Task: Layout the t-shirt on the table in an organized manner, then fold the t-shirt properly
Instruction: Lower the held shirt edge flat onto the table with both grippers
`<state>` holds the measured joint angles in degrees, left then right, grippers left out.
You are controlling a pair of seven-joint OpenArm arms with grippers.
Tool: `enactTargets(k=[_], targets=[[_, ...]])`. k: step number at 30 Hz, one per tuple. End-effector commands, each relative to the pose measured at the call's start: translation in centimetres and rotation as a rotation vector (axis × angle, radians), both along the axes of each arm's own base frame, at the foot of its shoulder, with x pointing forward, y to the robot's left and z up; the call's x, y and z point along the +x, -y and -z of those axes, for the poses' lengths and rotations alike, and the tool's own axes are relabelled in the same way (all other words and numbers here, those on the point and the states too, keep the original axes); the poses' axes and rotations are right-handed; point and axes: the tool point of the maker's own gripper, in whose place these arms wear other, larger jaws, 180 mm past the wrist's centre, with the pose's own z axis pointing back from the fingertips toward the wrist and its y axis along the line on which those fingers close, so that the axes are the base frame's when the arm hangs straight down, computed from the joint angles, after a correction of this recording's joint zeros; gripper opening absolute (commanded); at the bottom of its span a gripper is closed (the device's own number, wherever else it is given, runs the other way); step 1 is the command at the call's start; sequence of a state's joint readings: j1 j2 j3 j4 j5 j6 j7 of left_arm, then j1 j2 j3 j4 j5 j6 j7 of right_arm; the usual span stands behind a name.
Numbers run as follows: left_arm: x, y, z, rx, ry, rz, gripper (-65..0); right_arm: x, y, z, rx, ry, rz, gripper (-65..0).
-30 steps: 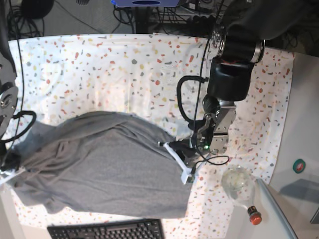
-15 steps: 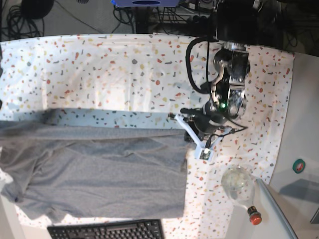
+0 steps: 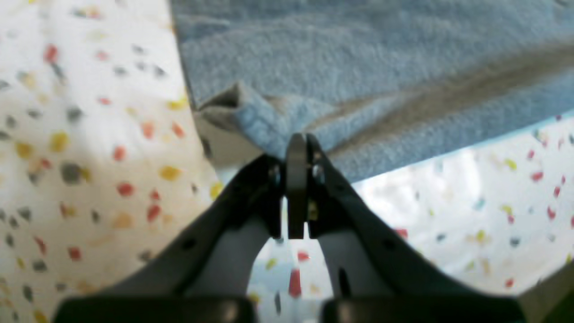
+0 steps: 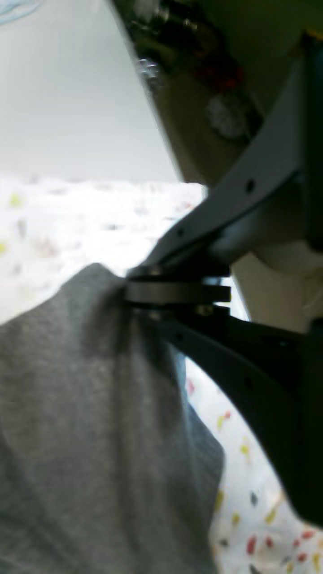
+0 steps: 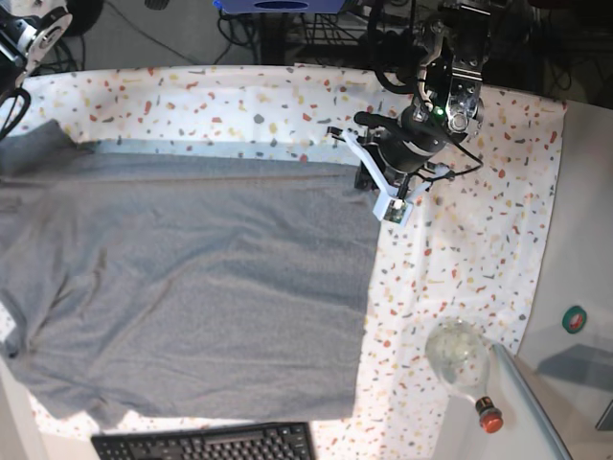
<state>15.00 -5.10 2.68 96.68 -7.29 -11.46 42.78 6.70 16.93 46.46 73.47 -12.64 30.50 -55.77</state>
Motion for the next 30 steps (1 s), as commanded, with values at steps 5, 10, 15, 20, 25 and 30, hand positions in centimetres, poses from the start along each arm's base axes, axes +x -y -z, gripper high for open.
enactTargets(k=[5,10,15,20,25,30], targets=[[0.5,-0.3,-0.1,0.010,0.015,-0.005,-65.0,-1.1,1.8,-1.2,-0.059,-0.002,0.019,-65.0],[0.2,-0.6,-0.3,0.015,0.016,-0.009,-65.0,-2.7,2.6,-2.1,-0.095,0.016,0.048,-65.0],[-0.2,0.5,-0.7,0.011,0.023,0.030,-65.0,-3.8,3.6,-3.9,-0.149,0.049,0.077,-65.0],[-1.2,0.3,0.0,0.020,-0.003,0.038,-65.0,-4.0,2.8,-2.8,-0.118,0.044,0.084,-65.0],[-1.6,-0.3,0.4,0.028,-0.016,0.027,-65.0,-4.9,2.3,-2.1,-0.101,0.050,0.111,-65.0],[-1.9,-0.9,0.5,0.042,-0.021,0.031,-65.0,-5.6,1.6,-0.4,-0.071,0.023,0.096,-65.0]])
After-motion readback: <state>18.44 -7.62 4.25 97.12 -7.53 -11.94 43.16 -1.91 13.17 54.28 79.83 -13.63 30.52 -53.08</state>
